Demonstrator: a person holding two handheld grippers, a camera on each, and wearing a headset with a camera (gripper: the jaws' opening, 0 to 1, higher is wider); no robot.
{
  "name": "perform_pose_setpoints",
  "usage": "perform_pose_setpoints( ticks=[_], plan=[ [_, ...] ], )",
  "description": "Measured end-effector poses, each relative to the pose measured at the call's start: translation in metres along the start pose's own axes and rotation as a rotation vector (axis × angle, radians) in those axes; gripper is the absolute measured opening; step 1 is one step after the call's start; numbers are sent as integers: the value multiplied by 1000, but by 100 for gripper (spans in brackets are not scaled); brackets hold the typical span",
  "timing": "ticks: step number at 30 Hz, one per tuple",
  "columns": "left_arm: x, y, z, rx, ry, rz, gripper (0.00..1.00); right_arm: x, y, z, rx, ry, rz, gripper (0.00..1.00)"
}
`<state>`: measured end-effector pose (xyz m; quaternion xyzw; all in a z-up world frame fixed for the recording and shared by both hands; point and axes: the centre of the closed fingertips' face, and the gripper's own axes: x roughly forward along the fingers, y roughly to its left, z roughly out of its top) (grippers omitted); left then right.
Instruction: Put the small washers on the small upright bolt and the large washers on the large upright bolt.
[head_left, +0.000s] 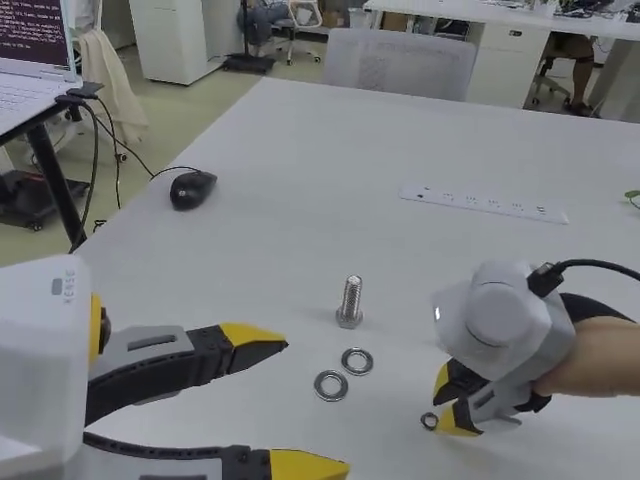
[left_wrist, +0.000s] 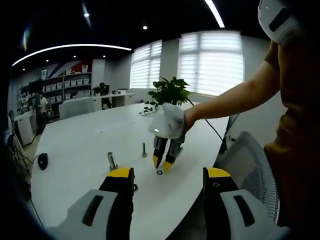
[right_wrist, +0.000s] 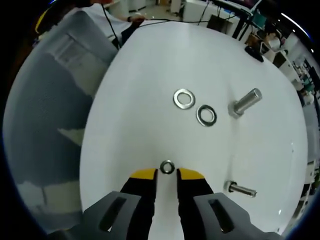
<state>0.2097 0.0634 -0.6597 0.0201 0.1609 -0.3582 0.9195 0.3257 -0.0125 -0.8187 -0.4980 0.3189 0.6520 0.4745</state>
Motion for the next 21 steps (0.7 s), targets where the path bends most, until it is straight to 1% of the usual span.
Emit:
perform_pose_setpoints(
  ticks=[4,6,7,8,9,11,12,13,16,21],
  plan=[
    [-2,-1,3,-2,-16,4,55,4,2,1,-15,21,9,18],
    [-3,0,4,-4,-24,8,55,5,1,2,-14,26,9,19],
    [-3,0,4,-5,-26,9,55,6,-1,1,-14,35,1,19],
    [-4,0,4,-5,-25,10,55,6,-1,1,-16,32,3,19],
    [-4,0,3,-3,-22,10,55,7,-1,0,2,34,15,19],
    [-4,0,2,-4,-20,10,55,8,1,-1,5,42,28,19],
    [-4,0,2,-5,-22,10,55,8,0,1,12,30,22,19],
    [-4,0,2,-7,-25,12,55,8,0,1,10,33,22,19],
    [-4,1,2,-13,-29,15,55,8,2,0,18,31,38,19],
    [-2,3,-2,-16,-17,15,55,8,2,0,5,42,41,19]
  ],
)
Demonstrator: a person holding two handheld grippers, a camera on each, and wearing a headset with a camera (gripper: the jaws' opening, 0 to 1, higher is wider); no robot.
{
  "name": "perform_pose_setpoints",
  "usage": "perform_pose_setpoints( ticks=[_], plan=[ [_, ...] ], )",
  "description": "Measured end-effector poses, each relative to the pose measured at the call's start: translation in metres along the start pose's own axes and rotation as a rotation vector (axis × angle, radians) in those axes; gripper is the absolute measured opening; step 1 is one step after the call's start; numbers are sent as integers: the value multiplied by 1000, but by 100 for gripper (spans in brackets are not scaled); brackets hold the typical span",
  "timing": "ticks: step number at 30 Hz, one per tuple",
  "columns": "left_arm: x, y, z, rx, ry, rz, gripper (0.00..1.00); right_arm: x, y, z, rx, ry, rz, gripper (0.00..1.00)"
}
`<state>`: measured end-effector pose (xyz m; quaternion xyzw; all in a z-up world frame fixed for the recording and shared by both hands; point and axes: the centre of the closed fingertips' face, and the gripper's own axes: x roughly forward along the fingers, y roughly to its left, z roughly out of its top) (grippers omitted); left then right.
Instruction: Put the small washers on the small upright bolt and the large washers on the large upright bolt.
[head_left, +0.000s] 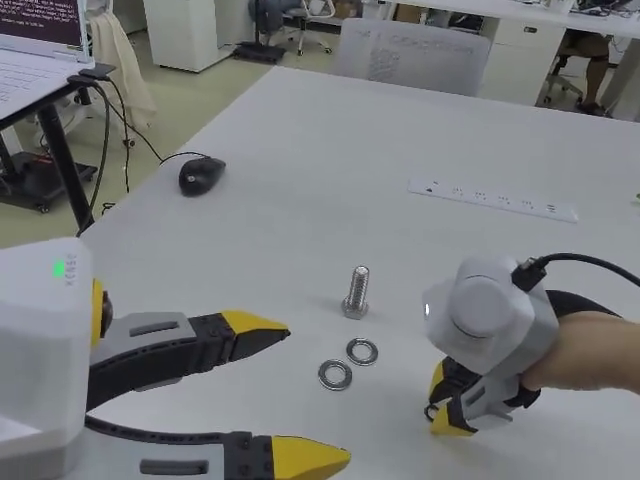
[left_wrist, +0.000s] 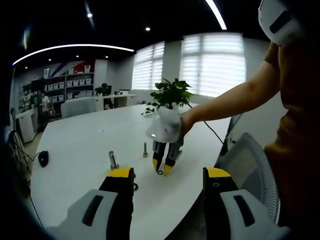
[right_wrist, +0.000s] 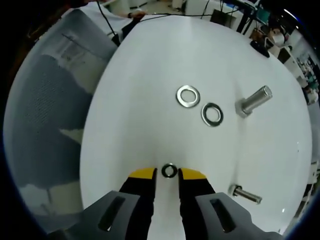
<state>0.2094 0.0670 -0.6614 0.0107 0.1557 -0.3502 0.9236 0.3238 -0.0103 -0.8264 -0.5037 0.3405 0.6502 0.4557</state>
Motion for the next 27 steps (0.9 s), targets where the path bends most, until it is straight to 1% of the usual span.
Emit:
perform_pose_setpoints(
  ticks=[5,7,12,15,18,20,22,26,27],
  plan=[
    [1,4,-2,-1,5,4,55,0,-1,0,9,-10,2,18],
    [2,5,-2,-1,6,3,55,0,-2,-1,-13,-14,-1,16],
    [4,8,-3,1,13,1,55,1,-2,-1,-23,-6,3,14],
    [5,8,-3,1,13,-1,55,1,-2,-1,-18,-4,-4,12],
    [7,9,-3,-2,13,-3,55,0,-3,-1,3,-22,-6,12],
    [8,10,-4,-3,17,-2,55,0,-3,-3,3,-17,-9,12],
    [9,11,-6,-7,19,-2,55,-6,-4,-5,14,-18,-8,12],
    [12,13,-8,-7,26,-4,55,-22,-9,-9,25,-28,-30,12],
    [13,14,-9,-8,30,-4,55,-28,-12,-11,25,-29,-42,12]
  ],
)
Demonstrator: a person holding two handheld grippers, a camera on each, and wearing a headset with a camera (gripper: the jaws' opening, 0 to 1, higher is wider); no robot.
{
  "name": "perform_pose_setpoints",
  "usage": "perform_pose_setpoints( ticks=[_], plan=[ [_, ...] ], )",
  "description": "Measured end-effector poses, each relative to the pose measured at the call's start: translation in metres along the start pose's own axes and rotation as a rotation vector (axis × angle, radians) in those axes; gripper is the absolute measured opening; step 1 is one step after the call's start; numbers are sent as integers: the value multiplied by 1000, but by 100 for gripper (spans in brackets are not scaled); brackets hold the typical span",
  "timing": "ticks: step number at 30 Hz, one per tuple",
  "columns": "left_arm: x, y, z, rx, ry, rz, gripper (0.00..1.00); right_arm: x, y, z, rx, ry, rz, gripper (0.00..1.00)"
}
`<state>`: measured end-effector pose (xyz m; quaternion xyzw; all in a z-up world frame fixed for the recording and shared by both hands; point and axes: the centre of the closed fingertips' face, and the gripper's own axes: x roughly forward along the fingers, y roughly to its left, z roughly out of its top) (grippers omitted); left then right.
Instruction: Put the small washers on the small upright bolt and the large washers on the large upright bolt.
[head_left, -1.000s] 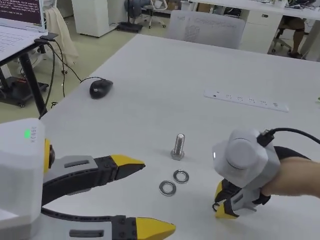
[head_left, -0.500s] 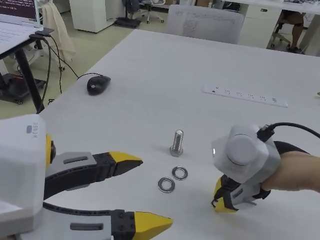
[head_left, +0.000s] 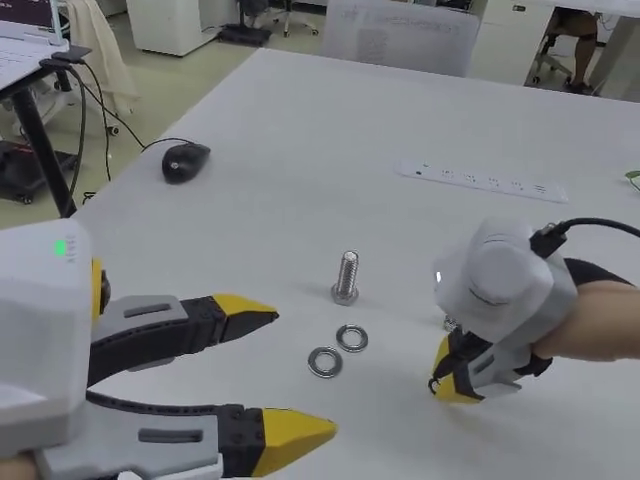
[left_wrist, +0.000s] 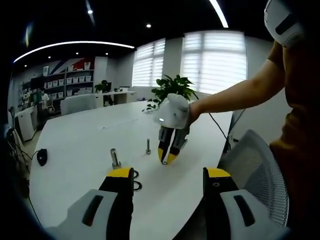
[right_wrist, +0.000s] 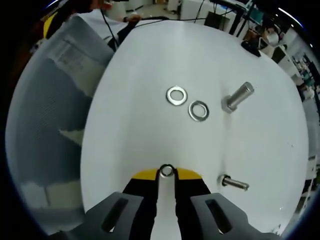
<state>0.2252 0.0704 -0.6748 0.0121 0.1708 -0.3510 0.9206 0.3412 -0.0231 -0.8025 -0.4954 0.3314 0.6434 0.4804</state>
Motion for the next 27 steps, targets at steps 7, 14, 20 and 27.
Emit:
perform_pose_setpoints(
  ticks=[7,14,20,27],
  plan=[
    [2,1,0,-3,3,-6,55,-31,-24,-15,24,6,-68,12],
    [3,1,1,-9,-1,-9,55,-52,-44,-21,41,14,-117,12],
    [3,4,-2,-19,0,0,55,-58,-59,-16,39,11,-151,12],
    [2,6,-4,-30,-3,7,55,-55,-80,-12,44,18,-176,12]
  ],
)
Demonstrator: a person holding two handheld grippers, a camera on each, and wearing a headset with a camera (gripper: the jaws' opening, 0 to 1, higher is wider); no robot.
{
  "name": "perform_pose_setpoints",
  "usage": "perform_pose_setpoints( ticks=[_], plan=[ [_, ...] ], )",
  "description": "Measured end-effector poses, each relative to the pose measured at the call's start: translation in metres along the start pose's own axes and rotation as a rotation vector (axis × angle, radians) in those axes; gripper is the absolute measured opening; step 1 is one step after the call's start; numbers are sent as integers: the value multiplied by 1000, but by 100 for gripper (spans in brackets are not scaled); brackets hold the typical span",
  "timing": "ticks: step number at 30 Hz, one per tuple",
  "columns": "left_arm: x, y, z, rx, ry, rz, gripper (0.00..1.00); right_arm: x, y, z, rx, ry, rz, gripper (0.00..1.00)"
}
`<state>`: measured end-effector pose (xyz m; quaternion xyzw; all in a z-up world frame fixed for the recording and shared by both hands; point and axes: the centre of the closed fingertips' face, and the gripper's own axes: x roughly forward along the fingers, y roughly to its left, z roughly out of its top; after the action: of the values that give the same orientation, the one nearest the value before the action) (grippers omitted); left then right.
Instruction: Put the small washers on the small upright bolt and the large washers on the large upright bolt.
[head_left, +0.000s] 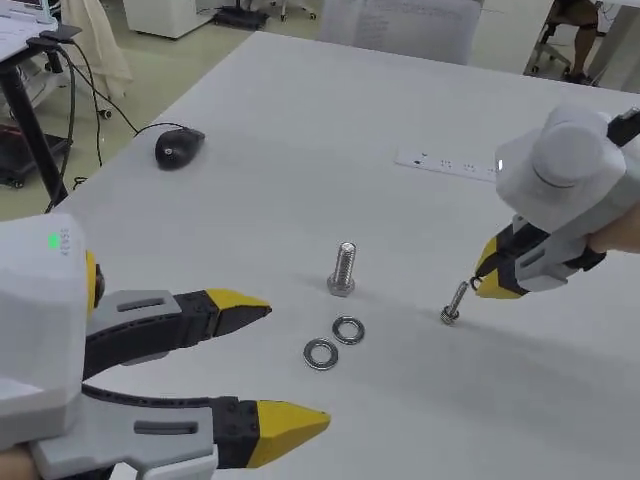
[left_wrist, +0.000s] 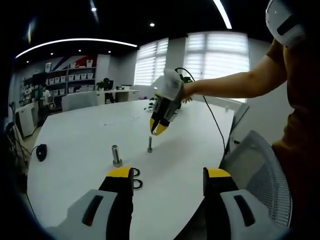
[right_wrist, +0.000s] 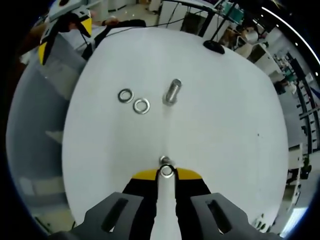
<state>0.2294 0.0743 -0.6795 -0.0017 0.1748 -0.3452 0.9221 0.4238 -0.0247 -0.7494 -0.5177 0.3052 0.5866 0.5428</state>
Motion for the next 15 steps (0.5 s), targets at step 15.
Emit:
perform_pose_setpoints(
  ticks=[15],
  plan=[
    [1,6,-1,-16,-5,10,55,17,-4,2,-2,13,38,12]
  ],
)
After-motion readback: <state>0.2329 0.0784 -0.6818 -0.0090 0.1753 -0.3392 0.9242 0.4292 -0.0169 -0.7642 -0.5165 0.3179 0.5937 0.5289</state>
